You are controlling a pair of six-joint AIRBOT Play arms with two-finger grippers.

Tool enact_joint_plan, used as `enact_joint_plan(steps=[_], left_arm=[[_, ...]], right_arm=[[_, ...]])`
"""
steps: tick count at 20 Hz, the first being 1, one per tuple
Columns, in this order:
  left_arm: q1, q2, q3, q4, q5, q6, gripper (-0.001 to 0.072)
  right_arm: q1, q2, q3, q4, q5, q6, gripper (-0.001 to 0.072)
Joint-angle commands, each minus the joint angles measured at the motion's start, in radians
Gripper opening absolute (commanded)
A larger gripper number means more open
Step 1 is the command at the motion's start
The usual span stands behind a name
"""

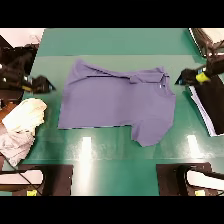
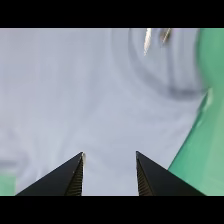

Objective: Fold the shirts.

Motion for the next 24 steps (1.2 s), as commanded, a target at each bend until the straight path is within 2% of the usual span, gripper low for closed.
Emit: enact_joint_plan(steps=[1,3,6,11,12,19,20,21,23,24], left_arm=[[0.05,0.125,-0.307,0.041,0.029,0.026,0.047],[0.09,0.168,-0.423,0.043,0.059,0.047,0.0471],[0.099,0.168,-0.47,0.046,0.057,0.058,0.0471],[0.098,0.167,-0.486,0.047,0.07,0.058,0.047],[0.098,0.167,-0.503,0.045,0.081,0.058,0.047],[0.098,0.168,-0.595,-0.023,0.145,0.072,0.0467],[0.098,0.168,-0.595,-0.035,0.151,0.073,0.0352],[0.098,0.168,-0.595,-0.055,0.161,0.074,0.0274],[0.098,0.168,-0.595,-0.103,0.187,0.09,0.018],[0.098,0.168,-0.593,-0.126,0.184,0.121,0.0025]], right_arm=[[0.0,0.14,-0.232,0.061,-0.005,-0.025,0.0364],[0.001,0.196,-0.305,0.06,-0.006,-0.025,0.0363],[0.001,0.255,-0.362,0.06,-0.011,-0.025,0.0363],[0.001,0.315,-0.37,0.061,-0.023,-0.024,0.0359],[0.001,0.325,-0.37,0.061,-0.024,-0.024,0.0307],[0.001,0.34,-0.37,0.059,-0.031,-0.024,0.0304],[0.0,0.34,-0.37,0.056,-0.032,-0.024,0.0304],[-0.003,0.34,-0.37,0.05,-0.03,-0.024,0.0304],[-0.026,0.34,-0.371,0.05,-0.028,-0.024,0.0305],[-0.047,0.34,-0.372,0.049,-0.027,-0.024,0.0306]])
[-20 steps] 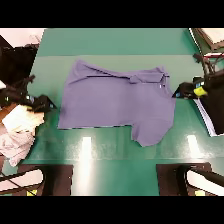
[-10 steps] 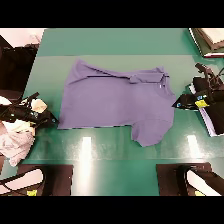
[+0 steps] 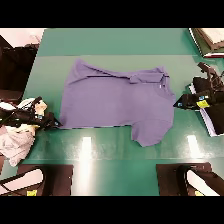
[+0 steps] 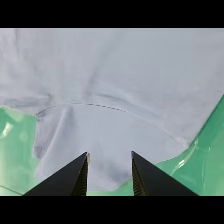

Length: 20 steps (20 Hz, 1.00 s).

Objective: Fold the shirts.

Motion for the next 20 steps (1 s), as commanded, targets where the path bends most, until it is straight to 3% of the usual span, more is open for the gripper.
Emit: enact_joint_plan(steps=[1,3,5,8,11,16,17,18,20], left_arm=[[0.0,0.002,0.002,-0.098,0.014,0.05,0.0024],[0.0,0.012,0.019,-0.109,0.015,0.049,0.0023],[0.0,0.037,0.032,-0.111,0.022,0.049,0.0023],[0.0,0.086,0.034,-0.116,0.05,0.049,0.0022],[0.0,0.108,0.034,-0.117,0.056,0.047,0.0022],[0.0,0.108,0.034,-0.116,0.048,0.041,0.0022],[0.0,0.108,0.034,-0.117,0.047,0.041,0.0022],[0.0,0.108,0.034,-0.116,0.04,0.041,0.0022],[0.0,0.108,0.045,-0.115,0.011,0.041,0.0022]], right_arm=[[-0.061,0.001,-0.012,-0.002,0.003,0.001,0.0306],[-0.141,0.001,-0.082,-0.002,-0.006,0.001,0.0321],[-0.223,0.0,-0.194,0.001,-0.051,0.001,0.0474],[-0.295,-0.045,-0.321,0.037,-0.13,-0.001,0.0479],[-0.298,-0.147,-0.388,0.171,-0.201,-0.059,0.0478],[-0.191,-0.281,-0.343,0.196,-0.24,-0.06,0.0446],[-0.17,-0.293,-0.329,0.19,-0.237,-0.06,0.0404],[-0.149,-0.298,-0.316,0.174,-0.228,-0.06,0.0254],[-0.124,-0.276,-0.3,0.145,-0.227,-0.078,0.0024]])
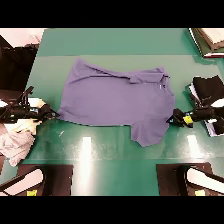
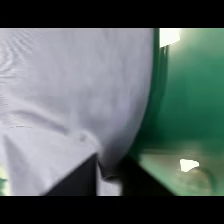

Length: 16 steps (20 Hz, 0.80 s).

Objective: Fold the shirts.

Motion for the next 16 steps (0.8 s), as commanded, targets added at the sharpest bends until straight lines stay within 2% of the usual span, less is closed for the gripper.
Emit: enact_joint_plan(steps=[1,3,6,13,16], left_arm=[[0.0,0.003,0.033,0.0,-0.05,-0.002,0.0022],[0.0,0.02,0.134,-0.016,-0.092,-0.021,0.0022],[0.0,0.089,0.381,-0.076,-0.113,-0.068,0.0022],[0.0,0.216,1.143,-0.116,-0.113,-0.144,0.0023],[0.0,0.22,1.451,-0.121,-0.098,-0.183,0.0023]], right_arm=[[0.047,0.023,0.032,-0.018,-0.01,-0.043,0.0015],[0.046,0.107,0.097,-0.017,-0.012,-0.045,0.0014],[0.047,0.245,0.309,0.003,-0.018,-0.04,0.0014],[0.046,0.468,0.913,0.016,-0.117,0.004,0.0014],[0.046,0.53,1.089,-0.052,-0.128,0.005,0.0014]])
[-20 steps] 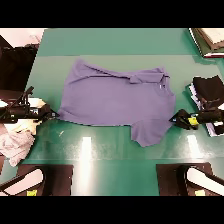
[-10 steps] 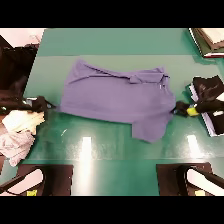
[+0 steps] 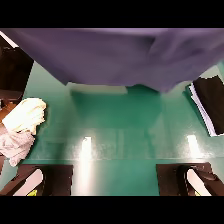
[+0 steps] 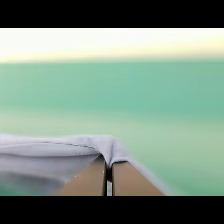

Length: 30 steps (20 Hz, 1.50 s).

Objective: Fold the shirts.

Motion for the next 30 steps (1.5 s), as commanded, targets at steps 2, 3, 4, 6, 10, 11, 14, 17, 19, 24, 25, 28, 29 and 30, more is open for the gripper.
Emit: enact_joint_plan(steps=[2,3,4,6,10,11,14,17,19,24,25,28,29,30], left_arm=[[0.0,0.017,0.41,-0.038,0.039,-0.054,0.0023],[0.0,0.017,0.446,-0.061,0.04,-0.054,0.0023],[0.0,0.017,0.468,-0.089,0.036,-0.054,0.0023],[0.0,0.017,0.463,-0.111,0.038,-0.053,0.0023],[0.0,0.016,0.292,-0.028,0.029,-0.063,0.0023],[0.0,0.016,0.21,-0.027,0.018,-0.078,0.0023],[0.0,-0.018,-0.046,-0.025,-0.063,-0.08,0.0023],[0.0,-0.098,-0.258,-0.002,-0.139,-0.079,0.0023],[0.0,-0.168,-0.361,0.041,-0.121,-0.079,0.0022],[-0.1,-0.41,-0.415,0.111,0.079,-0.067,0.0023],[-0.143,-0.459,-0.412,0.115,0.165,-0.051,0.0023],[-0.222,-0.563,-0.41,0.125,0.42,-0.053,0.0023],[-0.239,-0.583,-0.406,0.128,0.49,-0.051,0.0023],[-0.252,-0.599,-0.399,0.129,0.549,-0.038,0.0023]], right_arm=[[-0.001,0.088,0.255,-0.156,-0.015,0.037,0.0014],[-0.002,0.09,0.293,-0.218,0.008,0.068,0.0013],[-0.001,0.085,0.336,-0.282,0.047,0.098,0.0013],[-0.001,0.051,0.422,-0.362,0.138,0.131,0.0013],[-0.001,-0.098,0.542,-0.376,0.326,0.143,0.0012],[-0.001,-0.137,0.532,-0.375,0.366,0.145,0.0011],[0.0,-0.271,0.385,-0.373,0.447,0.146,0.0011],[0.04,-0.451,0.27,-0.368,0.518,0.148,0.0012],[0.079,-0.575,0.232,-0.368,0.555,0.148,0.0011],[0.149,-0.826,0.209,-0.369,0.393,0.189,0.0011],[0.16,-0.857,0.209,-0.369,0.325,0.21,0.0011],[0.183,-0.908,0.209,-0.369,0.135,0.246,0.0011],[0.185,-0.916,0.209,-0.368,0.07,0.249,0.0011],[0.193,-0.918,0.209,-0.369,0.01,0.249,0.0011]])
